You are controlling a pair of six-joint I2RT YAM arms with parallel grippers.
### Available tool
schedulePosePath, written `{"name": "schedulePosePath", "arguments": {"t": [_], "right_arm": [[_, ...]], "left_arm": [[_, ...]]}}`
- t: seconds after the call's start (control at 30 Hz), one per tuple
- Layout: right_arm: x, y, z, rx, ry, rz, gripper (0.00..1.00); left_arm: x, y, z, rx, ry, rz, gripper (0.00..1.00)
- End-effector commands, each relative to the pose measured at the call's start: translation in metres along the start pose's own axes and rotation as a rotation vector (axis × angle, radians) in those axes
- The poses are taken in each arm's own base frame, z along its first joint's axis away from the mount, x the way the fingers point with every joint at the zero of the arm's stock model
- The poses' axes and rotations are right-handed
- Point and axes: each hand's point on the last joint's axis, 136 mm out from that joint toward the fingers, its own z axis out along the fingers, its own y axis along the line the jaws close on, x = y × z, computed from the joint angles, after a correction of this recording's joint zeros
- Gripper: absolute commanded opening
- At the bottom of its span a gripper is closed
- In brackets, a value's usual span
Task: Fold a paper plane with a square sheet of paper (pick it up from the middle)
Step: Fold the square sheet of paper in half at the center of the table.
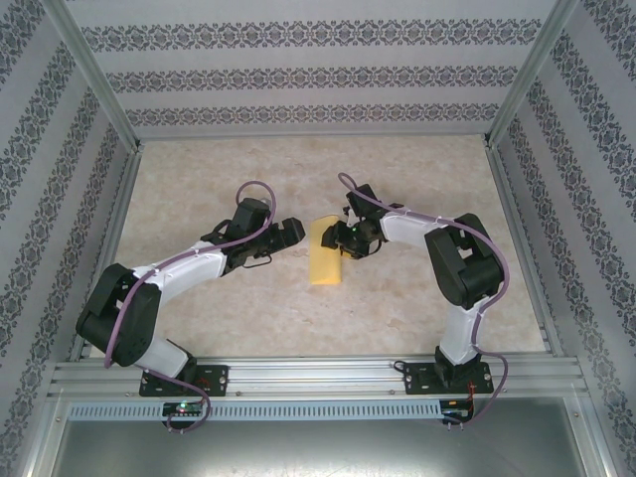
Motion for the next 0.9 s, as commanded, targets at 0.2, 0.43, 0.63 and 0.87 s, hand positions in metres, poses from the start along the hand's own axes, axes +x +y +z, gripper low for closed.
{"name": "schedulePosePath", "arguments": {"t": [0.2,0.43,0.63,0.87], "right_arm": [[0.000,-0.012,-0.016,0.130,-0.016,-0.021,0.61],[0.003,-0.021,-0.006,0.169,0.011,-0.002,0.60],[0.006,-0.023,0.001,0.170,0.027,0.009,0.63],[0.007,-0.023,0.003,0.193,0.037,0.003,0.68]], "left_arm": [[-0.001,-0.003,-0.005,0.013,-0.017,0.024,0.93],[0.002,-0.006,-0.002,0.030,0.000,0.022,0.92],[0.002,-0.006,-0.001,0.032,0.003,0.018,0.92],[0.002,-0.005,-0.002,0.029,0.002,0.020,0.92]]}}
